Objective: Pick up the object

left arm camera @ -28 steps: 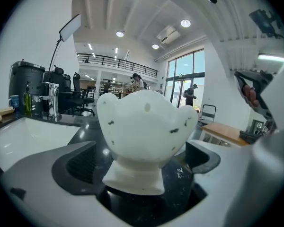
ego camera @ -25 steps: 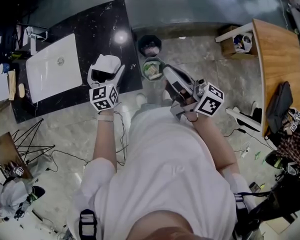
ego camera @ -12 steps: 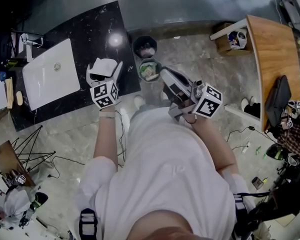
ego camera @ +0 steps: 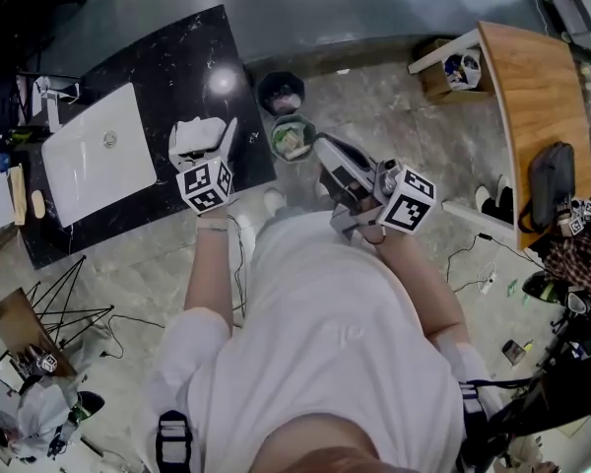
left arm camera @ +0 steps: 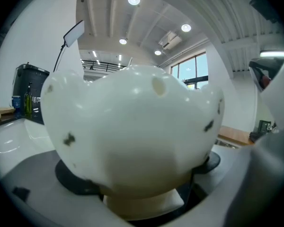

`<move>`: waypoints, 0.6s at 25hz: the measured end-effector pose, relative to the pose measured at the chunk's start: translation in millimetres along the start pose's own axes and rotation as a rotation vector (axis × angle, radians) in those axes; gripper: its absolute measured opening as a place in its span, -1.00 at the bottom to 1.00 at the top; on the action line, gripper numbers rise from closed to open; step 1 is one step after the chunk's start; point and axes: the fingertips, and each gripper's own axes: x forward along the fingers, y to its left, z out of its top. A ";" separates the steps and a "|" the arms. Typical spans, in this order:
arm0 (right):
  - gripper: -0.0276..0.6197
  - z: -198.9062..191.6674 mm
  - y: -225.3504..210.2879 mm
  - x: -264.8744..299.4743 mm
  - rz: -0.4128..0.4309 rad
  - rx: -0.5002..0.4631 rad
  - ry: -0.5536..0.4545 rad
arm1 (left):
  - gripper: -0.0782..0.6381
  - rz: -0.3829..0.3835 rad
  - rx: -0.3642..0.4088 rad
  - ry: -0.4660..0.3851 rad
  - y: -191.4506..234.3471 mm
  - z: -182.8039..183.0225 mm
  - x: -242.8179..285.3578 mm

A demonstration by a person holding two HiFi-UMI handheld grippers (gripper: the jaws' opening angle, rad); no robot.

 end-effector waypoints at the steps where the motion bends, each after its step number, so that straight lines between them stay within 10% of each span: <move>1: -0.85 -0.4 -0.4 0.1 -0.002 0.001 0.000 | 0.81 0.001 0.001 0.000 0.1 0.2 0.0; 15: -0.85 -2.5 -1.0 4.5 0.001 0.009 -0.001 | 0.63 -0.003 0.033 -0.018 1.0 8.9 -6.8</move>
